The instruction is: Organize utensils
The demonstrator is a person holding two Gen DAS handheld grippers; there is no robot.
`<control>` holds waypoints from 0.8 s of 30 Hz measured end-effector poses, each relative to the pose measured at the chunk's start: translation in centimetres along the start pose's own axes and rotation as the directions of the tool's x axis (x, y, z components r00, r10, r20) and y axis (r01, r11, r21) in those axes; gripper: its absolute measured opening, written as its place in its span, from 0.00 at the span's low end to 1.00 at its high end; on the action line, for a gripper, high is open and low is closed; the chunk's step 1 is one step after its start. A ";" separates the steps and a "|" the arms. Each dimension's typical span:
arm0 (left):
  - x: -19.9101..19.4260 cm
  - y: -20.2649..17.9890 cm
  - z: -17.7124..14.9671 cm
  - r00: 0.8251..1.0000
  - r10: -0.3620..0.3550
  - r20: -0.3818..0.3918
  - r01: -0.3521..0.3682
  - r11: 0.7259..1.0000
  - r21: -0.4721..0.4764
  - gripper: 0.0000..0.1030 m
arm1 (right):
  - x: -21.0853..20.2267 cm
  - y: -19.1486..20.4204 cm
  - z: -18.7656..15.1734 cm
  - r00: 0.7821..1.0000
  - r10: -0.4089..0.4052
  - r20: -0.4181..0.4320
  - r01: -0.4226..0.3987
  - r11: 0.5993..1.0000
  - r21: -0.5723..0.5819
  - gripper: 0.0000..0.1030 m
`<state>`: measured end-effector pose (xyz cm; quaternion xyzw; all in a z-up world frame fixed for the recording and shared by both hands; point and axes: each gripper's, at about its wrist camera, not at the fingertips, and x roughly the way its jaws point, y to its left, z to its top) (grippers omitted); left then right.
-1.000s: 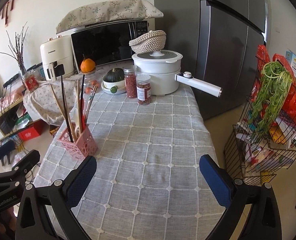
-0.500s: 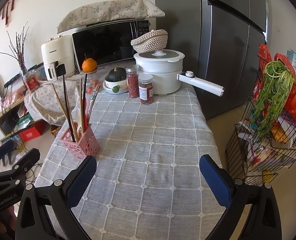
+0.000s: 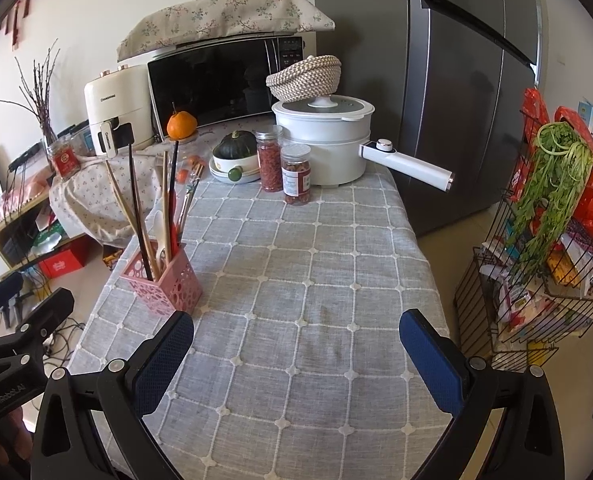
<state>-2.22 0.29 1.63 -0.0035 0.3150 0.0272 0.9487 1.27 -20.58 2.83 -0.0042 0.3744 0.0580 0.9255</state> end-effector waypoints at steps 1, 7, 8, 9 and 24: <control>0.0 0.0 0.0 1.000 0.000 0.000 0.000 1.000 -0.001 0.99 | 0.0 0.0 0.0 1.000 0.000 0.000 0.000 1.000 0.000 1.00; 0.0 0.0 0.0 1.000 -0.003 0.003 0.003 1.000 0.002 0.99 | 0.0 0.0 0.0 1.000 -0.001 0.000 0.001 1.000 -0.002 1.00; -0.1 0.0 0.0 1.000 -0.003 0.004 0.003 1.000 0.004 0.99 | 0.0 0.0 0.0 1.000 -0.002 0.000 0.002 1.000 -0.002 1.00; -0.1 0.0 0.0 1.000 -0.002 0.005 0.002 1.000 0.005 0.99 | 0.0 0.0 0.0 1.000 -0.002 0.000 0.002 1.000 -0.001 1.00; -0.1 -0.2 0.2 1.000 -0.022 0.005 0.022 1.000 0.019 0.99 | 0.0 0.0 0.0 1.000 -0.003 0.000 0.003 1.000 -0.002 1.00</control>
